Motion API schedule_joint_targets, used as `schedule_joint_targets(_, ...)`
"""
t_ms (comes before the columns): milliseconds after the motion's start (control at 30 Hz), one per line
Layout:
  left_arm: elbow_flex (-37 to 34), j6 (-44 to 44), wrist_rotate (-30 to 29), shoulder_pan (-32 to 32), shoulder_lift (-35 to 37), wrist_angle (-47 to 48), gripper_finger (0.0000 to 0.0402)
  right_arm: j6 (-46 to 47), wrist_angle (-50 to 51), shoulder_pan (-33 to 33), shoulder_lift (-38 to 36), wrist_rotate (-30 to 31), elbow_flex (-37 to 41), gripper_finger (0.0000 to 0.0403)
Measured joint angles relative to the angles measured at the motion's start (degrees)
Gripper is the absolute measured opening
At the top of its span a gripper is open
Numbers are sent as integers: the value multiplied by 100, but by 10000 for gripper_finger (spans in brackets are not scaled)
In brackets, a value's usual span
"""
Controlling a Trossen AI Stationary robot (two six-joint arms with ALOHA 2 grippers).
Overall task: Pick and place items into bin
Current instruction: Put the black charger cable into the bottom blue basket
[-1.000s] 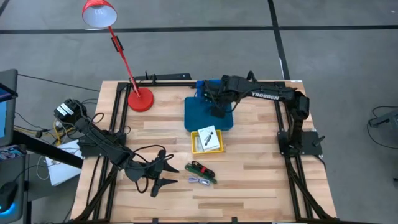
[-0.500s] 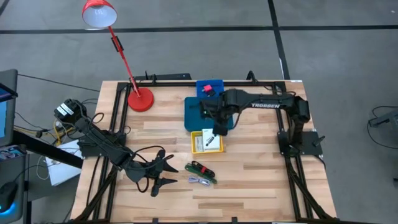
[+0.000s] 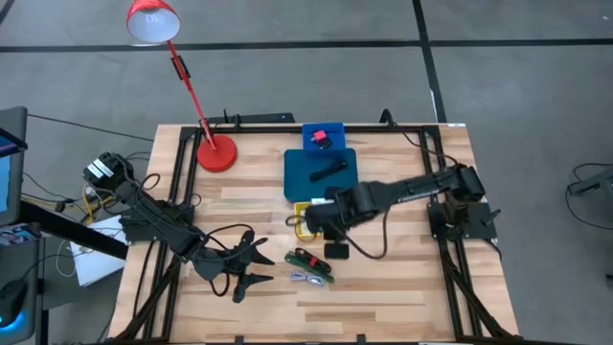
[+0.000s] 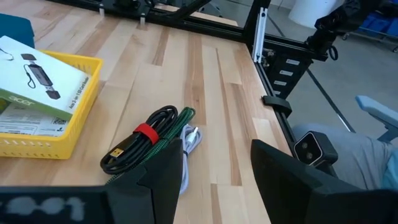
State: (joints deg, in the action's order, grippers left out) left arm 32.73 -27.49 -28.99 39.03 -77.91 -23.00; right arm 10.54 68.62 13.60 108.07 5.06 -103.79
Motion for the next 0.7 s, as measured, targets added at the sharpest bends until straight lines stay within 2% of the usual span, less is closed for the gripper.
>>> schedule_joint_targets(267, 0, 0, -17, 0, 0, 0, 178, 361, -894, 434, 2, -231, 460, 102)
schedule_joint_targets(433, 0, 0, -17, 0, 0, 0, 178, 462, -1483, 439, 6, -277, 1069, 102)
schedule_joint_targets(700, 0, 0, -15, 0, 0, 1, 178, 613, -2364, 390, 9, -689, 1835, 102)
